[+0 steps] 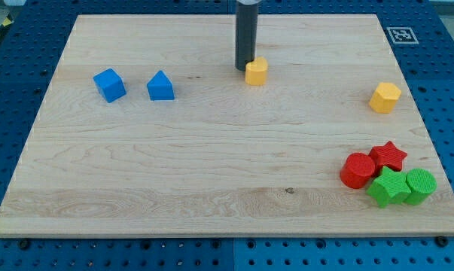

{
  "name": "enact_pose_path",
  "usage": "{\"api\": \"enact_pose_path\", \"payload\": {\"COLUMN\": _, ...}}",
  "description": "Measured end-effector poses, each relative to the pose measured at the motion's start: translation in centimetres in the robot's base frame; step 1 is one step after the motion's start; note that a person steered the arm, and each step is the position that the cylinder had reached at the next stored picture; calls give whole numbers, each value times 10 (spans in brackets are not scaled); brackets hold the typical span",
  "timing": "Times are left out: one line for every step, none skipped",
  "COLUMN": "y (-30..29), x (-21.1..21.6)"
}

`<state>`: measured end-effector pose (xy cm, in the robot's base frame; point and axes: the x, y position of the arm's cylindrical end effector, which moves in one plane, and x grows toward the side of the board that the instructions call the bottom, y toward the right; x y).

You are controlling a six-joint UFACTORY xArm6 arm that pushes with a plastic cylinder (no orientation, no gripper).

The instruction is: Move your arm closer to the yellow heart

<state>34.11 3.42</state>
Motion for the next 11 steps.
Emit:
{"api": "enact_pose_path", "payload": {"y": 28, "x": 16}}
{"api": "enact_pose_path", "payload": {"y": 53, "x": 30}}
{"api": "enact_pose_path", "payload": {"y": 75, "x": 38}}
{"api": "enact_pose_path", "payload": {"y": 83, "x": 27}}
{"api": "enact_pose_path", "payload": {"y": 84, "x": -1}}
{"api": "enact_pose_path", "payload": {"y": 85, "x": -18}}
{"api": "enact_pose_path", "payload": {"y": 85, "x": -18}}
{"api": "enact_pose_path", "payload": {"y": 65, "x": -18}}
{"api": "enact_pose_path", "payload": {"y": 15, "x": 0}}
{"api": "enact_pose_path", "payload": {"y": -13, "x": 38}}
{"api": "enact_pose_path", "payload": {"y": 17, "x": 65}}
